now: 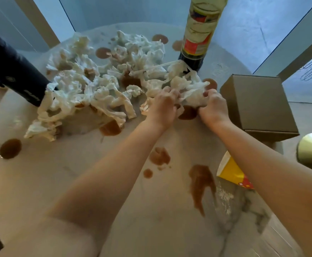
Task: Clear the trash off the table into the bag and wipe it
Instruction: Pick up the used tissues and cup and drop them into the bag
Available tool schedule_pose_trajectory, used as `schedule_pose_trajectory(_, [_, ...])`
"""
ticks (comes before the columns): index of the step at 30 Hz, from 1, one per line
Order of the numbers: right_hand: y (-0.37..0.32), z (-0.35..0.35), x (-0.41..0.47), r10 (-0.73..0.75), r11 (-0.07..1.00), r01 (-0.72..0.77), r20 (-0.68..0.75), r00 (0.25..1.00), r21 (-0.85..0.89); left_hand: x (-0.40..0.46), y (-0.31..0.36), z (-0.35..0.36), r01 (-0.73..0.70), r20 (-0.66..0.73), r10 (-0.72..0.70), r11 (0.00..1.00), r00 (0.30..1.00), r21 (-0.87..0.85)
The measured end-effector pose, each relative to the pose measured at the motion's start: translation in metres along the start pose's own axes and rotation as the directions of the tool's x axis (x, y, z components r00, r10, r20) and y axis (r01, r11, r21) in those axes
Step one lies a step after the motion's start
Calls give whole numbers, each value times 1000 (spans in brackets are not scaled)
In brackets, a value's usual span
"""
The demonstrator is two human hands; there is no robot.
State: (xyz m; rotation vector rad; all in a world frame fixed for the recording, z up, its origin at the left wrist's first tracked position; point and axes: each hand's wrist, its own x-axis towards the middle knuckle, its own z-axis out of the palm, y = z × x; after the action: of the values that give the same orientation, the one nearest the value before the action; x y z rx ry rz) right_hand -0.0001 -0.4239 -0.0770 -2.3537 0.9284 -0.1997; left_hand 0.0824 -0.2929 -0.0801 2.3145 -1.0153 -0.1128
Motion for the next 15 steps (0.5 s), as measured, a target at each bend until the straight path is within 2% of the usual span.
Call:
schedule_pose_trajectory(5, [-3, -9, -14, -75, 994, 85, -137, 988, 67, -7, 1, -7, -18, -207, -1, 996, 978, -89])
schedule_pose_trajectory(10, [-10, -27, -42, -111, 974, 155, -253, 961, 164, -35, 17, -35, -83, -421, 10, 984, 907, -157])
schedule_pose_trajectory(12, [-12, -37, -63, -144, 964, 198, -278, 950, 178, -58, 27, -47, -117, -457, 34, 981, 889, -156])
schedule_pose_trajectory(15, [-7, -52, -106, -194, 940, 261, -283, 939, 220, -105, 49, -56, -125, -403, 52, 980, 914, -156])
